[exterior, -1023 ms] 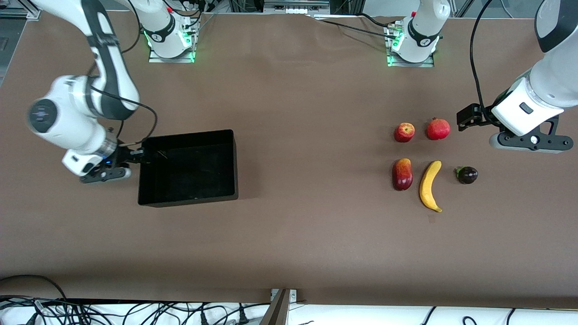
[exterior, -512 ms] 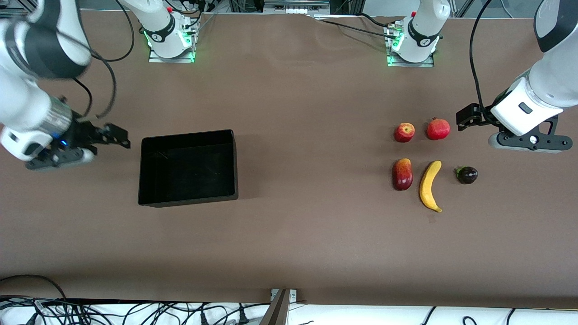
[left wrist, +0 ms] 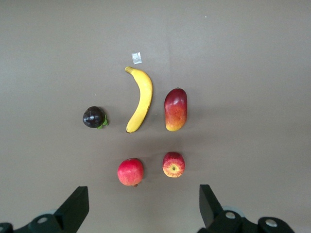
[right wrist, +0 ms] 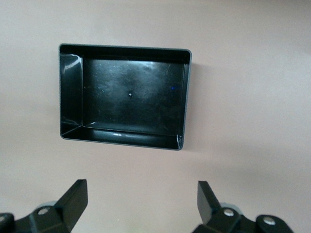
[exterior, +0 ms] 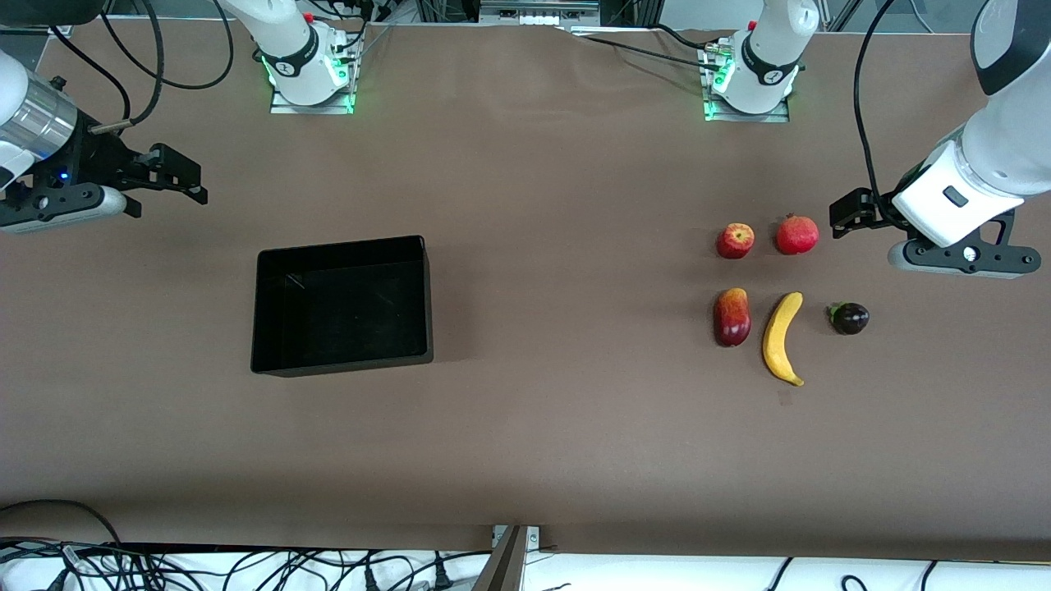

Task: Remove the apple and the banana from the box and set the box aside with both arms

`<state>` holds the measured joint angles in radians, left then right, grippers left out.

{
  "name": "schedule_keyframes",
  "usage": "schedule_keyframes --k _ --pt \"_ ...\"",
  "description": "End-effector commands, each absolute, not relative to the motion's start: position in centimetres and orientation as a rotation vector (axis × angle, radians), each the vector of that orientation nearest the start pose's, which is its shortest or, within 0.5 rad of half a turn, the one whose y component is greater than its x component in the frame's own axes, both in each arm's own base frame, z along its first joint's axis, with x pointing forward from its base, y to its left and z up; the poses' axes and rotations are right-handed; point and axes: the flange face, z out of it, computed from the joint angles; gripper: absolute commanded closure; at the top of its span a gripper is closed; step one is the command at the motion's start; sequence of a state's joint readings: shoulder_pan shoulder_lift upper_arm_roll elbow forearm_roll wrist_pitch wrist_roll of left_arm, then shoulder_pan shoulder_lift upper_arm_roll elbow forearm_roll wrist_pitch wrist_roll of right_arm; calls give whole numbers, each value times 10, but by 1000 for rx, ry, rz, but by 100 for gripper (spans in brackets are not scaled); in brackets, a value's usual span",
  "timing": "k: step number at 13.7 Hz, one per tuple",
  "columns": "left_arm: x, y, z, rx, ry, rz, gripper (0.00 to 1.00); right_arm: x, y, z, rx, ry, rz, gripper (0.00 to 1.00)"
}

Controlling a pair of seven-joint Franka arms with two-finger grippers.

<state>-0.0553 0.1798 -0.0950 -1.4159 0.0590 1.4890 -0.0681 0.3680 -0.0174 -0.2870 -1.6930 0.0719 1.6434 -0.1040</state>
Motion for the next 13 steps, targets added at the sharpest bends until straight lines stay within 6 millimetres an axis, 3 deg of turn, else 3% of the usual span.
schedule_keyframes --k 1,5,13 --pt "592 -78 592 -3075 137 151 0 541 57 584 -3074 -285 25 0" --pt "592 -77 591 -3074 135 155 0 540 74 585 -3084 -314 7 0" --pt "592 -77 591 -3074 135 155 0 547 65 593 -3090 -224 -5 0"
